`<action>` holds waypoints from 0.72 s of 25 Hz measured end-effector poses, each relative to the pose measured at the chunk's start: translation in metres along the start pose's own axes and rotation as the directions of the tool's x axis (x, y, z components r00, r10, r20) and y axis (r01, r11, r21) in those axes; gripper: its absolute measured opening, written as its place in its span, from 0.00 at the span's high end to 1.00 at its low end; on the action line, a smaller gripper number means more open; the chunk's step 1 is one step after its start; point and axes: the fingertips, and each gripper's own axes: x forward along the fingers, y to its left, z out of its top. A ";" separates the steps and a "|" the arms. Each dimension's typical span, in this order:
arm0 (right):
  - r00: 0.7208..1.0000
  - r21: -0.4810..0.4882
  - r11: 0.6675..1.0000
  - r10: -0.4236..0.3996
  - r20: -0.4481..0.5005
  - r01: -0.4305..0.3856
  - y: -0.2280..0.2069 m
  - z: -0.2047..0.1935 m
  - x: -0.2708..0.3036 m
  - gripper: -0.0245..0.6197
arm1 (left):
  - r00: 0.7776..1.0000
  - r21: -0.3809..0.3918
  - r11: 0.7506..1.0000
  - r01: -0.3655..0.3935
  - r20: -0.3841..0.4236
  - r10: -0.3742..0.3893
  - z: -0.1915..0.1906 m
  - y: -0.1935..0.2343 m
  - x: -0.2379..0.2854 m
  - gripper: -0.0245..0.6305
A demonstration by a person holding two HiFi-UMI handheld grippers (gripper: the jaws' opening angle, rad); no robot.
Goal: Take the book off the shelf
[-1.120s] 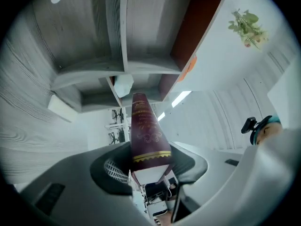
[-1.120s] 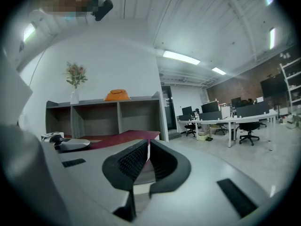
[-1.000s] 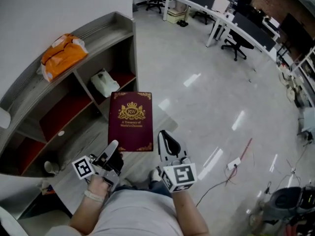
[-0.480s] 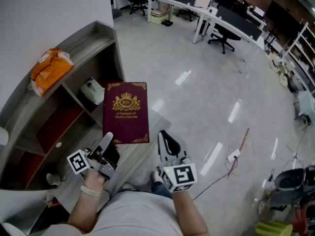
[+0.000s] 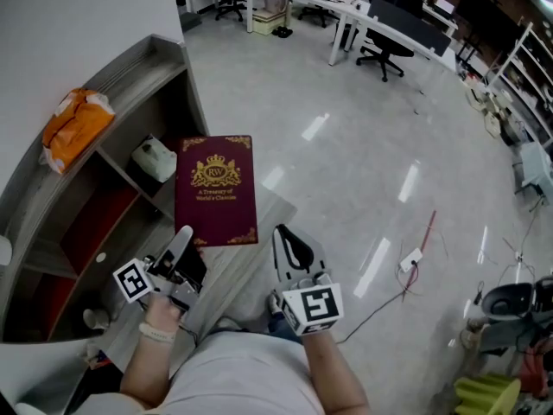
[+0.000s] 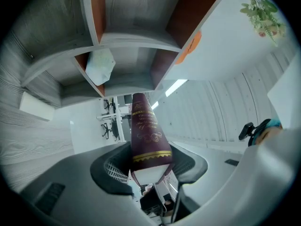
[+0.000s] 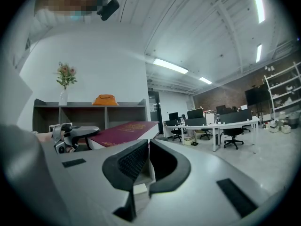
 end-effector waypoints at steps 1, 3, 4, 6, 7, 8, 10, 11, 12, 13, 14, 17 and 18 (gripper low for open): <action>1.000 -0.005 1.000 0.000 0.002 0.000 0.001 0.001 0.001 0.92 | 1.000 0.001 1.000 -0.001 0.000 0.001 0.001 0.001 0.000 0.61; 1.000 -0.011 1.000 0.002 -0.001 -0.002 0.003 0.001 0.002 0.92 | 1.000 0.004 1.000 -0.001 -0.002 0.001 0.002 0.001 -0.001 0.61; 1.000 -0.012 1.000 0.002 -0.003 -0.002 0.003 0.001 0.002 0.92 | 1.000 0.005 1.000 0.000 -0.003 0.000 0.003 0.001 -0.002 0.61; 1.000 -0.011 1.000 0.003 -0.004 -0.003 0.005 0.000 0.004 0.92 | 1.000 0.004 1.000 0.001 -0.005 -0.001 0.004 0.001 -0.003 0.61; 1.000 -0.011 1.000 0.004 -0.005 -0.004 0.005 0.000 0.004 0.92 | 1.000 0.004 1.000 0.000 -0.006 0.000 0.004 0.001 -0.003 0.61; 1.000 -0.012 1.000 0.005 -0.005 -0.005 0.006 0.000 0.005 0.92 | 1.000 0.004 1.000 -0.001 -0.005 0.001 0.005 0.001 -0.004 0.61; 1.000 -0.014 1.000 0.006 -0.006 -0.006 0.007 0.000 0.006 0.92 | 1.000 0.005 1.000 -0.003 -0.002 0.003 0.006 0.002 -0.005 0.61; 1.000 -0.015 1.000 0.006 -0.005 -0.006 0.007 0.001 0.007 0.92 | 1.000 0.006 1.000 -0.003 -0.001 0.003 0.007 0.002 -0.006 0.61; 1.000 -0.016 1.000 0.006 -0.005 -0.006 0.007 0.001 0.008 0.92 | 1.000 0.006 1.000 -0.004 0.001 0.004 0.008 0.003 -0.007 0.61; 1.000 -0.017 1.000 0.006 -0.004 -0.006 0.008 0.001 0.009 0.92 | 1.000 0.006 1.000 -0.004 0.002 0.004 0.009 0.003 -0.007 0.61; 1.000 -0.019 1.000 0.007 -0.004 -0.007 0.008 0.002 0.010 0.92 | 1.000 0.008 1.000 -0.004 0.003 0.004 0.010 0.003 -0.008 0.61; 1.000 -0.024 1.000 0.011 -0.007 -0.011 0.010 0.002 0.011 0.92 | 1.000 0.009 1.000 -0.006 0.006 0.005 0.012 0.003 -0.011 0.61; 1.000 -0.025 1.000 0.012 -0.007 -0.012 0.010 0.003 0.010 0.92 | 1.000 0.008 1.000 -0.006 0.008 0.006 0.012 0.003 -0.011 0.61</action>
